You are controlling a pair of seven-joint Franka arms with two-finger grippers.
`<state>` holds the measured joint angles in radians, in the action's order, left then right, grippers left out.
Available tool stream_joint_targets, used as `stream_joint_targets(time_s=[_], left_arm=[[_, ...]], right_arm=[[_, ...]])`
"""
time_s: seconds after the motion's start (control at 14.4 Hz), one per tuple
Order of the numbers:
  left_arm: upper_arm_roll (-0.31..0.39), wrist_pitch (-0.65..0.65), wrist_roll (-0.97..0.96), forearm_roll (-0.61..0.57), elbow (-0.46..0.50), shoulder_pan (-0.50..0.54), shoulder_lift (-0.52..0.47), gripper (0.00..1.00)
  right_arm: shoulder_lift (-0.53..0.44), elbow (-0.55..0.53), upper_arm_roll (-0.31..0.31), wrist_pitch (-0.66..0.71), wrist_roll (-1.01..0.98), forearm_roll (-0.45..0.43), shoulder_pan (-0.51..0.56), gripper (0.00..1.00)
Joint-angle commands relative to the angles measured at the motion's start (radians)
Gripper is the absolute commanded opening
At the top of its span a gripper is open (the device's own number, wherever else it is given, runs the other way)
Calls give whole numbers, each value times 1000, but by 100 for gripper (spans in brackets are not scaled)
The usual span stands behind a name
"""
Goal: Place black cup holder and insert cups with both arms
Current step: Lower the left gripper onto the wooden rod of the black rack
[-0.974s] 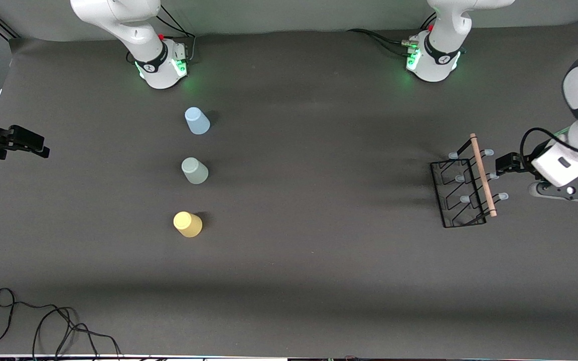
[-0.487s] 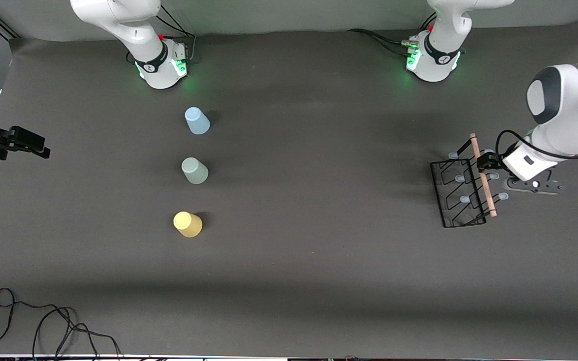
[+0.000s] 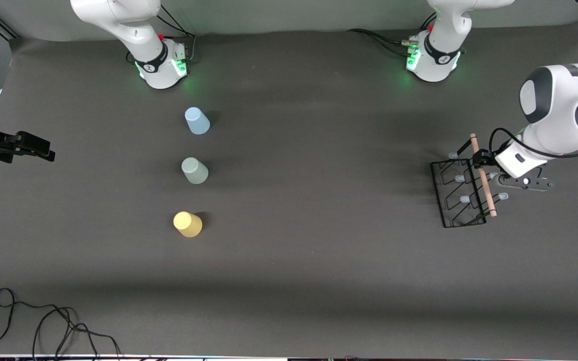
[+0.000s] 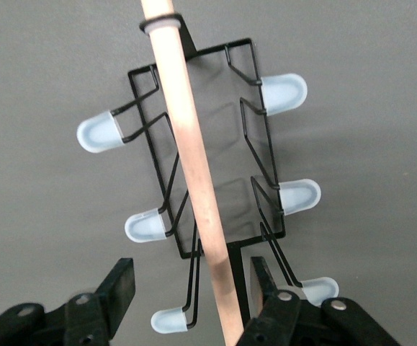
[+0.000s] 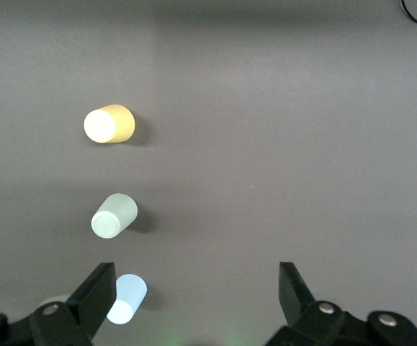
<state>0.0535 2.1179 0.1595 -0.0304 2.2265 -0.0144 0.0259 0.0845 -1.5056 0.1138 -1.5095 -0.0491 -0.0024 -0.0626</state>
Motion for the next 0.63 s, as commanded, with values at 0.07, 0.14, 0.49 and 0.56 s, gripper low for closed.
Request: stream_joint_targets(time_s=[0.07, 0.14, 0.49, 0.56], left_arm=[[3, -6, -17, -3, 38, -7, -9, 69], [3, -9, -17, -3, 38, -10, 0, 63], [2, -50, -14, -3, 27, -10, 3, 8], [2, -50, -14, -3, 22, -12, 2, 0]], right_arm=[[1, 15, -3, 17, -1, -4, 0, 100], [1, 15, -3, 17, -1, -4, 0, 100], [1, 16, -3, 17, -1, -4, 0, 100], [1, 16, -3, 17, -1, -4, 0, 100]])
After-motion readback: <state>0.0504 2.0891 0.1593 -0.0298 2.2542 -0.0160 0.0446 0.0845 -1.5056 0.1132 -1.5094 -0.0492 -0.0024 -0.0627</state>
